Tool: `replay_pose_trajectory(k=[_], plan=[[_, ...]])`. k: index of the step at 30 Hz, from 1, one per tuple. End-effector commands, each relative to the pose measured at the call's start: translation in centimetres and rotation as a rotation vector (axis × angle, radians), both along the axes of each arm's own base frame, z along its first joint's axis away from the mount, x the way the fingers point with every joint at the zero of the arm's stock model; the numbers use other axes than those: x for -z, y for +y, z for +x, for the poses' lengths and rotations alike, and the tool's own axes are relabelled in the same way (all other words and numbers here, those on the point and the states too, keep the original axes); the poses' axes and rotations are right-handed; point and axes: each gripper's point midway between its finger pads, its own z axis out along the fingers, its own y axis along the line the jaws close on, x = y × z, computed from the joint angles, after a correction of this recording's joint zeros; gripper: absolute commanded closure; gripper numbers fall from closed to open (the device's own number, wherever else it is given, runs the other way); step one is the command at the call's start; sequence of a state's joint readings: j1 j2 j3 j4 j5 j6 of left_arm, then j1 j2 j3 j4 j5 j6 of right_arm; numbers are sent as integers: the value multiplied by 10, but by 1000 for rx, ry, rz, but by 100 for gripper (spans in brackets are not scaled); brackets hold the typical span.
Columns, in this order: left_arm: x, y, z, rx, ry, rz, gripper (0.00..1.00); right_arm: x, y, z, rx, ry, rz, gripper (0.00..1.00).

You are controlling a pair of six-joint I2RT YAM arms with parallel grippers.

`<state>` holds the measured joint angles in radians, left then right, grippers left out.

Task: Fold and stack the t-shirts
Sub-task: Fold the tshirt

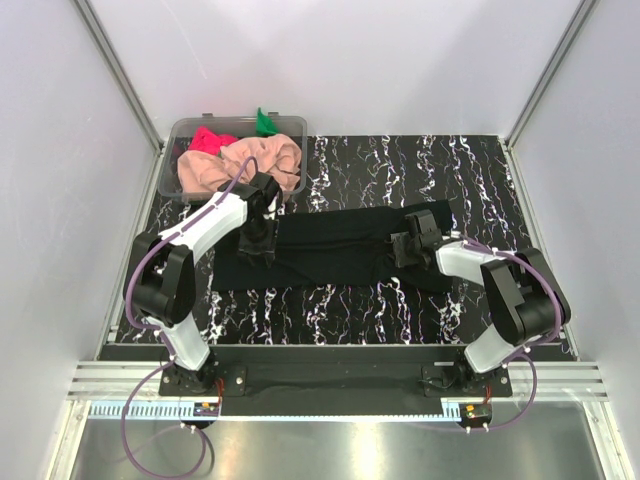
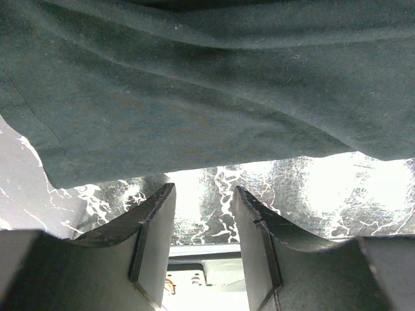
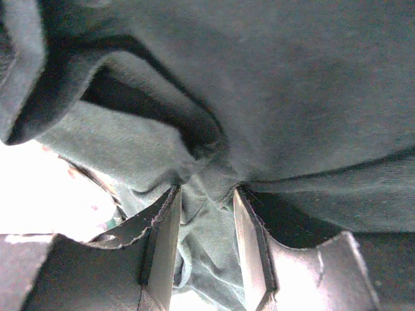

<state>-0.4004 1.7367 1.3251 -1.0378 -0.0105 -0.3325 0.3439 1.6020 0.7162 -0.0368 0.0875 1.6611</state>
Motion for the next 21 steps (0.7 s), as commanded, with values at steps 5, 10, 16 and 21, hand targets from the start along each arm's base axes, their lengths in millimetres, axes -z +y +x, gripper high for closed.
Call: replay_pose_trajectory(k=[5, 10, 16, 21], plan=[[-5, -9, 9, 23, -17, -35, 55, -55, 7, 14, -52, -130, 1, 55], [-3, -13, 10, 25, -6, -48, 55, -54, 0, 17, -46, -130, -31, 55], [-2, -10, 8, 27, -5, -39, 55, -38, 9, 24, -95, -91, -30, 54], [-2, -8, 7, 24, -9, -30, 55, -35, 10, 28, -97, -84, -40, 54]])
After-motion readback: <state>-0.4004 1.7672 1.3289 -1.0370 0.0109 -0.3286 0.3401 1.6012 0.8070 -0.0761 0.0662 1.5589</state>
